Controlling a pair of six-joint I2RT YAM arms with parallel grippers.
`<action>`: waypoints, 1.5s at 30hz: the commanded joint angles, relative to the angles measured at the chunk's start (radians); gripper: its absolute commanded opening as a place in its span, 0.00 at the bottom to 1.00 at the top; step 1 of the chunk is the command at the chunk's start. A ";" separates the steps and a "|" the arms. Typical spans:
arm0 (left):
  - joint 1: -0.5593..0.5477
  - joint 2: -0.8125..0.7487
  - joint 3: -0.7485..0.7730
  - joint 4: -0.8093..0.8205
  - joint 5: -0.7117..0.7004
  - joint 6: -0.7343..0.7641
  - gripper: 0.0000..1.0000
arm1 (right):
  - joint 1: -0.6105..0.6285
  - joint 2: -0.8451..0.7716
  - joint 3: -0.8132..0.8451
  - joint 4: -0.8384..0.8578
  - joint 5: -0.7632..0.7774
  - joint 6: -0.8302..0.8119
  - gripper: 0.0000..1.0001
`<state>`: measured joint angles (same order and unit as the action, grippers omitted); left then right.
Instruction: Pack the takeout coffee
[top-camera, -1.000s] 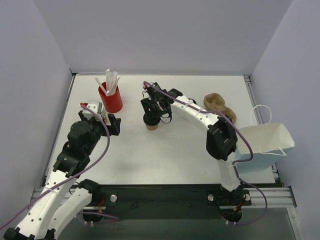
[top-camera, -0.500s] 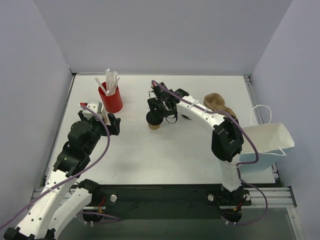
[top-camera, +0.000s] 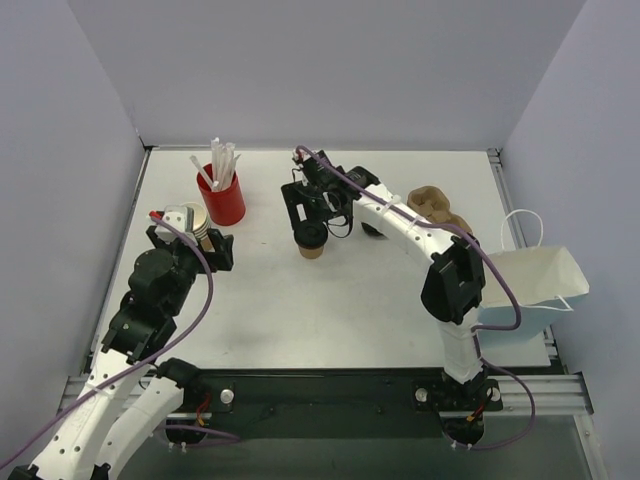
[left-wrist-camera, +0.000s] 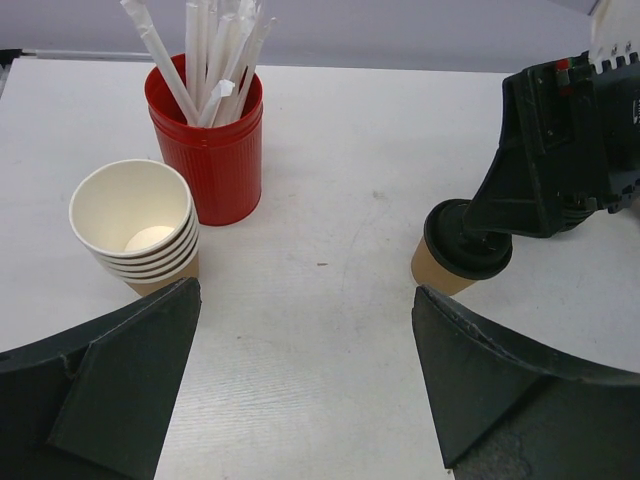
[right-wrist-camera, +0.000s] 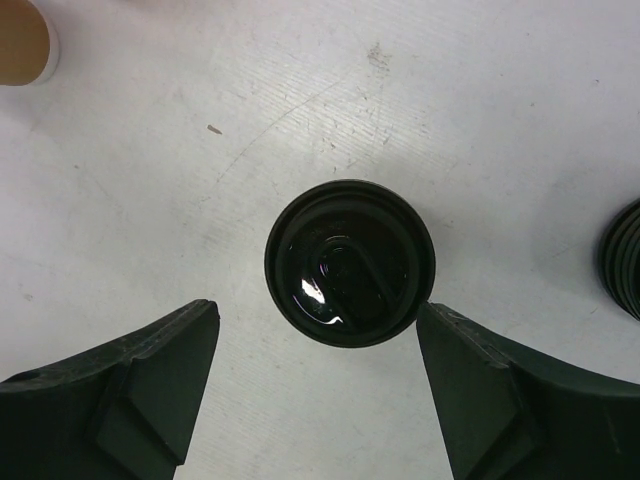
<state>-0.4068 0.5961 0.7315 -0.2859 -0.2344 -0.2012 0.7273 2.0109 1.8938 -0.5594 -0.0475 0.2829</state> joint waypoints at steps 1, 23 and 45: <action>-0.004 -0.007 0.005 0.037 -0.023 0.008 0.97 | 0.024 0.051 0.034 -0.030 0.040 -0.021 0.84; -0.004 -0.010 0.003 0.044 -0.023 0.006 0.97 | 0.066 0.092 0.031 -0.030 0.204 -0.050 0.80; -0.004 -0.007 0.002 0.044 -0.017 0.006 0.97 | 0.072 0.072 0.059 -0.031 0.227 -0.067 0.89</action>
<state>-0.4072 0.5926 0.7296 -0.2859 -0.2504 -0.2012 0.7937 2.1170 1.9079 -0.5575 0.1471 0.2295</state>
